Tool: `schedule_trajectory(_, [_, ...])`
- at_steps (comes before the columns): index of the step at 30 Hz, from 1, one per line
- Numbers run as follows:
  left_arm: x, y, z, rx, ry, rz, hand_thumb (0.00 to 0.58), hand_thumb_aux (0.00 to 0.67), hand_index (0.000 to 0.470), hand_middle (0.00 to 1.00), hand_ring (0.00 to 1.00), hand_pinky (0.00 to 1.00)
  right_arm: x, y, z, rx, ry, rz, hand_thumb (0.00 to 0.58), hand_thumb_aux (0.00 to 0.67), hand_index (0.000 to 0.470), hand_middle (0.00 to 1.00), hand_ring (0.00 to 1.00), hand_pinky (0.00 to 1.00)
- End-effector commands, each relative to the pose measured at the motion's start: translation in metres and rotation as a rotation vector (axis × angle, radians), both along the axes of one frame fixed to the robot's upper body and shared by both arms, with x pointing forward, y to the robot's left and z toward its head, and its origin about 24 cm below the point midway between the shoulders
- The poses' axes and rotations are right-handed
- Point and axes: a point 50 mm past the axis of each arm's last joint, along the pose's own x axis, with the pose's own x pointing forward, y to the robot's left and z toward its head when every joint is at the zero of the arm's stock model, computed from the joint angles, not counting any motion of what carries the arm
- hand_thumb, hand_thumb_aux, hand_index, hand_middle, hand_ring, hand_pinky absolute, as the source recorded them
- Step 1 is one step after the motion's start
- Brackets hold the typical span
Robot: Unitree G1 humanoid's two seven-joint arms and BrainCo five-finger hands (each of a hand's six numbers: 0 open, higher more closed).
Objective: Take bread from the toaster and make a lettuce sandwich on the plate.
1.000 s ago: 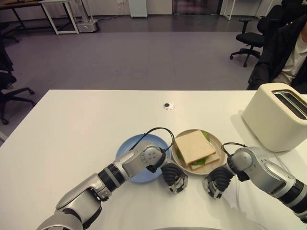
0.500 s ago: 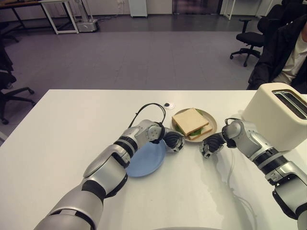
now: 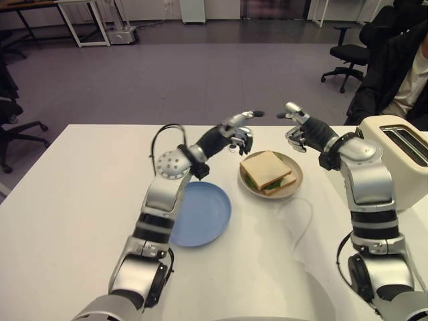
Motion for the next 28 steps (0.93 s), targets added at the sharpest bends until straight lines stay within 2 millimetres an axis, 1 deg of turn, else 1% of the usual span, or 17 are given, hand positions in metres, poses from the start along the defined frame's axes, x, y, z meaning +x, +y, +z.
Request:
schedule_trajectory(1, [-0.018, 0.015, -0.012, -0.054, 0.078, 0.154, 0.000, 0.000, 0.000, 0.00, 0.00, 0.00, -0.024, -0.012, -0.014, 0.082, -0.044, -0.182, 0.000, 0.000, 0.000, 0.00, 0.00, 0.00])
schedule_trajectory(2, [-0.022, 0.018, -0.014, -0.082, 0.099, 0.194, 0.000, 0.000, 0.000, 0.00, 0.00, 0.00, -0.029, -0.013, -0.015, 0.087, -0.067, -0.213, 0.000, 0.000, 0.000, 0.00, 0.00, 0.00])
schedule_trajectory(5, [-0.035, 0.029, -0.020, -0.151, 0.150, 0.308, 0.000, 0.000, 0.000, 0.00, 0.00, 0.00, -0.038, -0.008, -0.016, 0.126, -0.111, -0.243, 0.000, 0.000, 0.000, 0.00, 0.00, 0.00])
schedule_trajectory(7, [-0.039, 0.026, -0.015, -0.137, 0.116, 0.297, 0.000, 0.000, 0.000, 0.00, 0.00, 0.00, -0.046, -0.006, -0.016, 0.148, -0.138, -0.265, 0.000, 0.000, 0.000, 0.00, 0.00, 0.00])
schedule_trajectory(9, [-0.045, 0.020, -0.005, -0.073, 0.025, 0.262, 0.000, 0.000, 0.000, 0.00, 0.00, 0.00, -0.051, 0.001, -0.017, 0.147, -0.163, -0.242, 0.000, 0.000, 0.000, 0.00, 0.00, 0.00])
schedule_trajectory(11, [-0.050, 0.014, -0.007, -0.044, 0.018, 0.234, 0.000, 0.000, 0.000, 0.00, 0.00, 0.00, -0.053, 0.007, -0.013, 0.086, -0.230, -0.190, 0.000, 0.000, 0.000, 0.00, 0.00, 0.00])
schedule_trajectory(13, [-0.050, 0.010, -0.010, -0.035, 0.040, 0.209, 0.000, 0.000, 0.000, 0.00, 0.00, 0.00, -0.056, 0.009, -0.014, 0.062, -0.254, -0.174, 0.000, 0.000, 0.000, 0.00, 0.00, 0.00])
schedule_trajectory(19, [-0.045, 0.013, -0.008, -0.034, 0.040, 0.210, 0.000, 0.000, 0.000, 0.00, 0.00, 0.00, -0.059, 0.008, -0.018, 0.045, -0.258, -0.168, 0.000, 0.000, 0.000, 0.00, 0.00, 0.00])
schedule_trajectory(24, [-0.047, 0.010, -0.010, -0.032, 0.053, 0.195, 0.000, 0.000, 0.000, 0.00, 0.00, 0.00, -0.059, 0.007, -0.018, 0.039, -0.261, -0.167, 0.000, 0.000, 0.000, 0.00, 0.00, 0.00])
schedule_trajectory(28, [-0.050, 0.006, -0.016, -0.036, 0.117, 0.173, 0.000, 0.000, 0.000, 0.00, 0.00, 0.00, -0.058, 0.007, -0.018, 0.034, -0.260, -0.163, 0.000, 0.000, 0.000, 0.00, 0.00, 0.00])
